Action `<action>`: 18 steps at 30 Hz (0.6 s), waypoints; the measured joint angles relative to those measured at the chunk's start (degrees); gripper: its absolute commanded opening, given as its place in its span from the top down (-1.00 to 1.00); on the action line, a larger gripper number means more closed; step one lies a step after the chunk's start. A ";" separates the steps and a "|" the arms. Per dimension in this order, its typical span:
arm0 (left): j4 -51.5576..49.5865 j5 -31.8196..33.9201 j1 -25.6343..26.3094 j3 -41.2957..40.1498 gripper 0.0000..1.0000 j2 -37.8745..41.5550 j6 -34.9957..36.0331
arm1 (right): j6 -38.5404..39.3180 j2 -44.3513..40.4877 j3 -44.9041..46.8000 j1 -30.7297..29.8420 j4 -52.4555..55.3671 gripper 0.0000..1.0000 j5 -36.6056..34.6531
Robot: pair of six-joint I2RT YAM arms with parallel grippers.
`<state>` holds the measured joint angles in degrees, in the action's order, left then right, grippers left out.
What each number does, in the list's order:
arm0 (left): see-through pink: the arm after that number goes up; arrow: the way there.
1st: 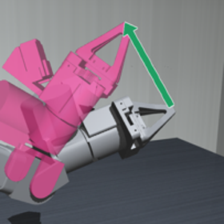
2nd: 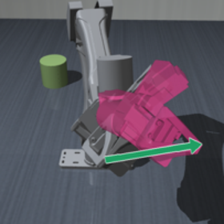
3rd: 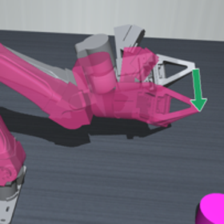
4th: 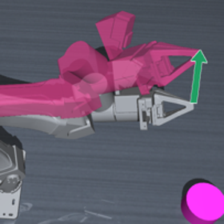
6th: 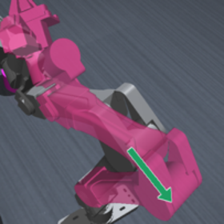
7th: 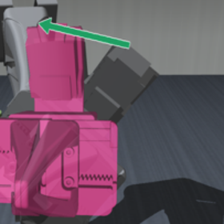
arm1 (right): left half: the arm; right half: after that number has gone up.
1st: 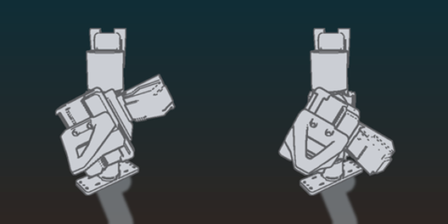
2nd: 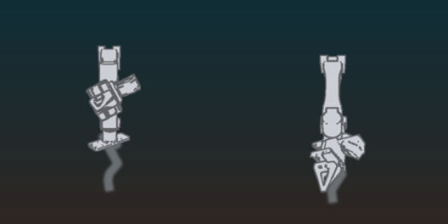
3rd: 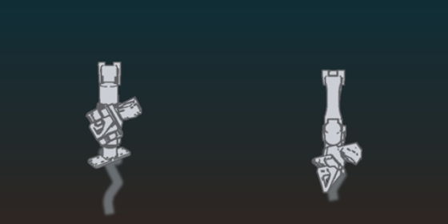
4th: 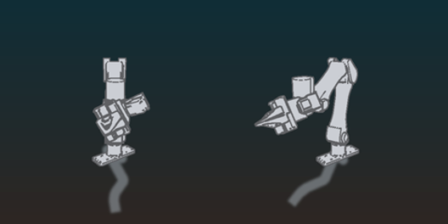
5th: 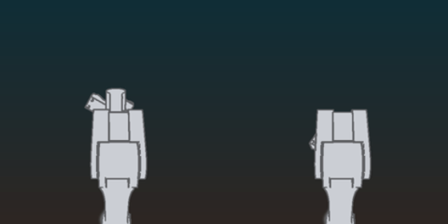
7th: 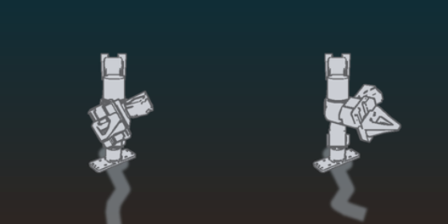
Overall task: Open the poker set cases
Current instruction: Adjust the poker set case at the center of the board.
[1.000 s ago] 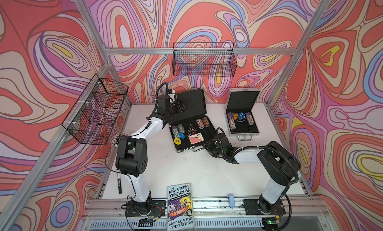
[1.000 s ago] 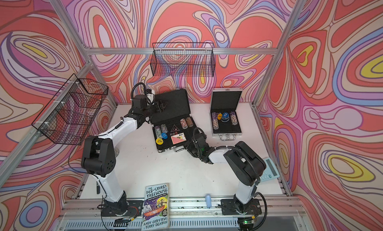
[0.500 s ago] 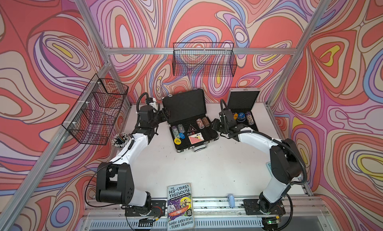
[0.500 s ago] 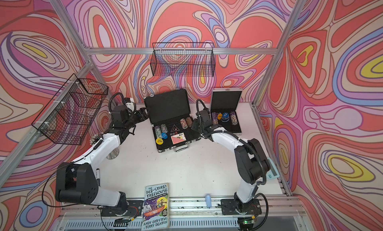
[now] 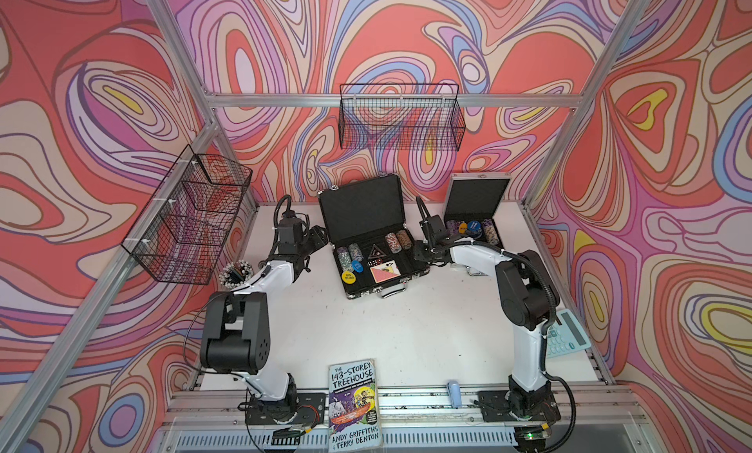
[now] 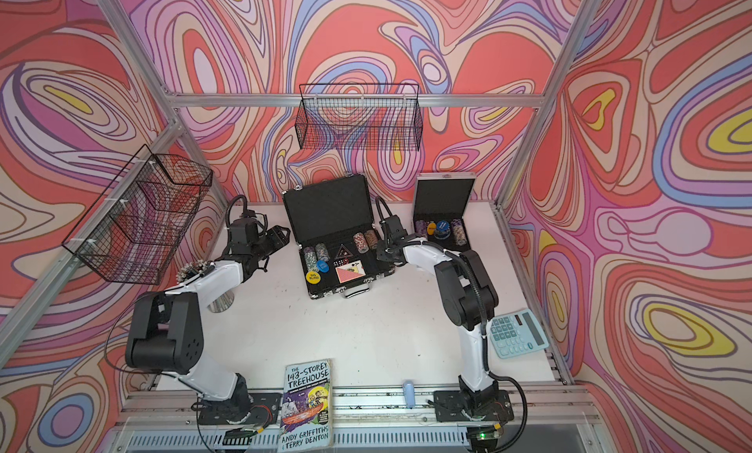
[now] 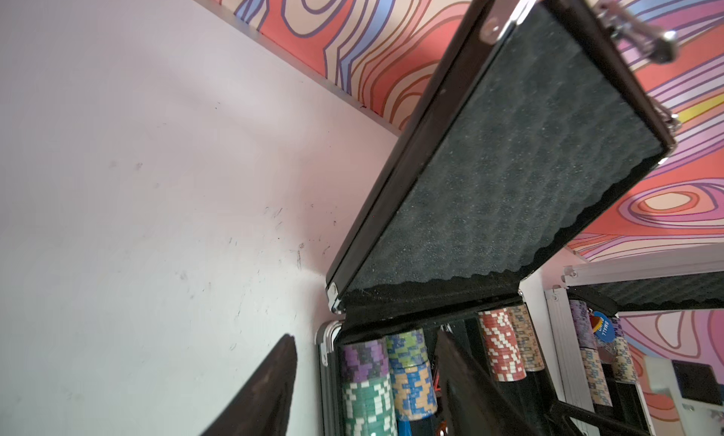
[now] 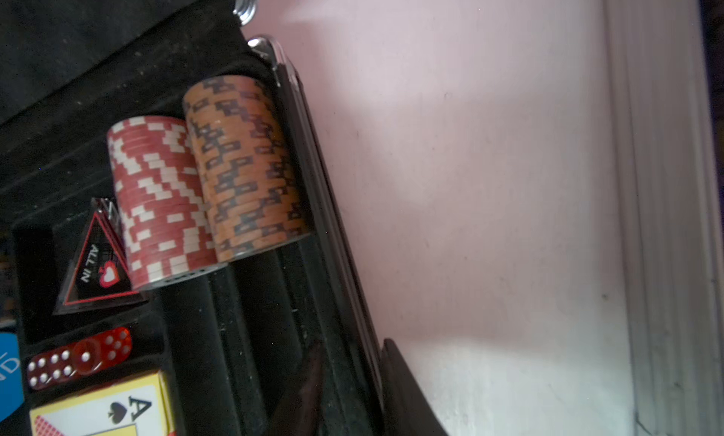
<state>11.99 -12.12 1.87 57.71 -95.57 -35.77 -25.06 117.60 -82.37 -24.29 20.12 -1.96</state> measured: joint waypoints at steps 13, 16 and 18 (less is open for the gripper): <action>1.68 -8.11 0.02 15.87 0.03 -16.35 -1.38 | -4.87 -1.51 5.92 -0.22 -6.95 1.00 1.75; 1.20 -9.35 0.17 20.28 0.03 -19.82 -1.31 | -7.91 -2.01 7.45 -0.22 -9.18 1.00 2.69; 1.07 -9.81 0.57 22.49 0.03 -21.62 -1.33 | -9.88 -2.10 8.04 -0.20 -10.32 1.00 2.99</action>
<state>13.06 -21.93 2.44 80.20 -117.19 -37.10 -34.94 115.50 -74.32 -24.49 9.80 1.04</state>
